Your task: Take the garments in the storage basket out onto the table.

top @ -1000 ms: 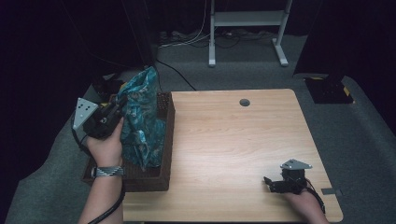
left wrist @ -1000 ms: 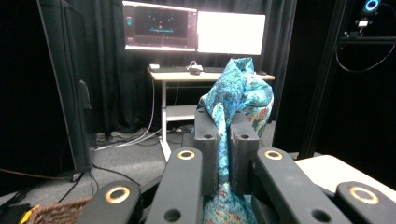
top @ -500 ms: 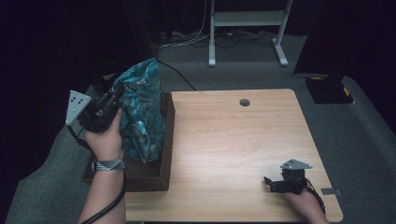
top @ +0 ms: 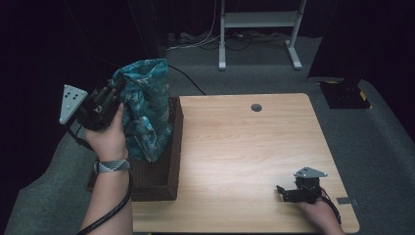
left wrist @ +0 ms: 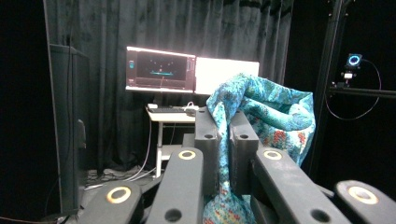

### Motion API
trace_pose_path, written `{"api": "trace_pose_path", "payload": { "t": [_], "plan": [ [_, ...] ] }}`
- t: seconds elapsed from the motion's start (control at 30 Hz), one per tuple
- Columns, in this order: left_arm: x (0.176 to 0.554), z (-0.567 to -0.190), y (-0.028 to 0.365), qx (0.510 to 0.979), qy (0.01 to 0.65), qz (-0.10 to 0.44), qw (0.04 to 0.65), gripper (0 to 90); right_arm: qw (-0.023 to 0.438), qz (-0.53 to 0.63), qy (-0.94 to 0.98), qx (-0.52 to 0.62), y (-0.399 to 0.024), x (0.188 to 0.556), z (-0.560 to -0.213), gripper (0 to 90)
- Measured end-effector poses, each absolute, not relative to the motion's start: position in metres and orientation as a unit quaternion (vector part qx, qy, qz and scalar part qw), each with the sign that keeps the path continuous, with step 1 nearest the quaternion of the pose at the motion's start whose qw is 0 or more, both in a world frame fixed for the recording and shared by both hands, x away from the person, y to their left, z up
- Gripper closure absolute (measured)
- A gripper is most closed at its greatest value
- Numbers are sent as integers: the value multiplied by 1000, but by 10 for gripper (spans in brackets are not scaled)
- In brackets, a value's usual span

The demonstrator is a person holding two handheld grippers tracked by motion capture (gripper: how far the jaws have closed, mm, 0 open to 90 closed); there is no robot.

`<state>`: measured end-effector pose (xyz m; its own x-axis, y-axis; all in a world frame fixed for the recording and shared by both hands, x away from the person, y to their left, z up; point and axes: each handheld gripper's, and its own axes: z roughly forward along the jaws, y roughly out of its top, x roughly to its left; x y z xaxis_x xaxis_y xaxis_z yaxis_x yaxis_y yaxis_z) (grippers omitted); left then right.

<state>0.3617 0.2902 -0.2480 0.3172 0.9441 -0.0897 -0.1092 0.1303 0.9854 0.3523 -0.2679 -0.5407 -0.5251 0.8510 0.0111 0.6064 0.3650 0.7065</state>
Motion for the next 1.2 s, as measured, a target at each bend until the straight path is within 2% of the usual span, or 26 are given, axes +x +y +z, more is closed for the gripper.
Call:
{"api": "trace_pose_path", "payload": {
  "t": [1.2],
  "plan": [
    [358,-186,287,464,380,443,666,852,181,338,805,453,-268,352,-541,4]
  ]
}}
